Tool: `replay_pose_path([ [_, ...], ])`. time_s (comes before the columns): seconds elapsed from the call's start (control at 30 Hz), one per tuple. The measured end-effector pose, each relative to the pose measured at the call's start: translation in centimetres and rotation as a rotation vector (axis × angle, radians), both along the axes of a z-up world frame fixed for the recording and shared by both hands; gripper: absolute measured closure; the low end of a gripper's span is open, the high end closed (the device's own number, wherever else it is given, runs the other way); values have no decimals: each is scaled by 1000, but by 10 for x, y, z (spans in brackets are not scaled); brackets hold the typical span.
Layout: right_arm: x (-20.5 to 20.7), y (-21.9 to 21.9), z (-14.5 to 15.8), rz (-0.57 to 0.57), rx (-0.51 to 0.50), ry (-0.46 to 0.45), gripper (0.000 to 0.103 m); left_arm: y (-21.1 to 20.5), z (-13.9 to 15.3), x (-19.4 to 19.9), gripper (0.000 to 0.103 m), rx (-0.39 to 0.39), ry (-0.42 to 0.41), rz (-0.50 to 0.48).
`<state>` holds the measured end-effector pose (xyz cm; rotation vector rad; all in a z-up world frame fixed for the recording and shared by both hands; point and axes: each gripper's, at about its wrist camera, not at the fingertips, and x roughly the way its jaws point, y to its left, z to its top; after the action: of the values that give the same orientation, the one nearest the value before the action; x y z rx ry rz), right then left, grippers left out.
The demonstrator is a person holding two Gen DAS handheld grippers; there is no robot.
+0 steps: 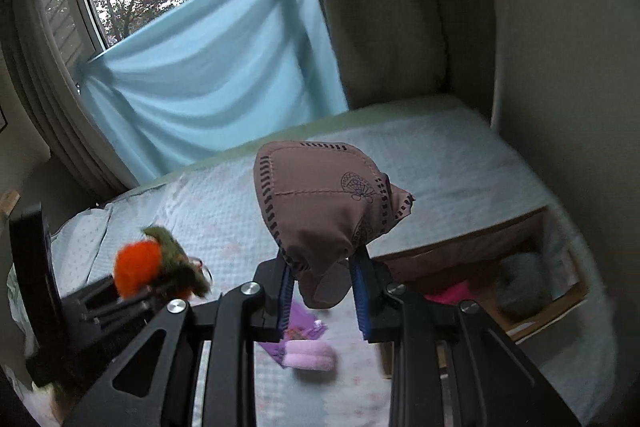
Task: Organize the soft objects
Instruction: 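Lift the orange ball and pink mask and carry both over the box, then open both tools to drop the orange ball and pink mask into the box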
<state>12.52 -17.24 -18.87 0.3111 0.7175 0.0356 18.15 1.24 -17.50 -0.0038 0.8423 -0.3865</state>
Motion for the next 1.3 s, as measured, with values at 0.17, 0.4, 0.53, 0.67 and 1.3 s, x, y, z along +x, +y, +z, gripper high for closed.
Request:
replay_pose_path([
  [0.17,-22,-52,35,-11,-50,-5,79,-66,44,-13,67,-24,-27,-19],
  [0.4,-47,-139,49,9,-122,40,79,-170,57,-32,67,-37,7,-30],
  [0.53,-49,-180,40,27,-148,85,79,-222,43,-35,67,-19,55,-29],
  [0.67,-42,-209,22,53,-138,141,79,-252,17,-31,67,11,130,-21],
  [1.3,42,-226,-100,184,-36,467,79,-274,-144,18,67,200,476,-43],
])
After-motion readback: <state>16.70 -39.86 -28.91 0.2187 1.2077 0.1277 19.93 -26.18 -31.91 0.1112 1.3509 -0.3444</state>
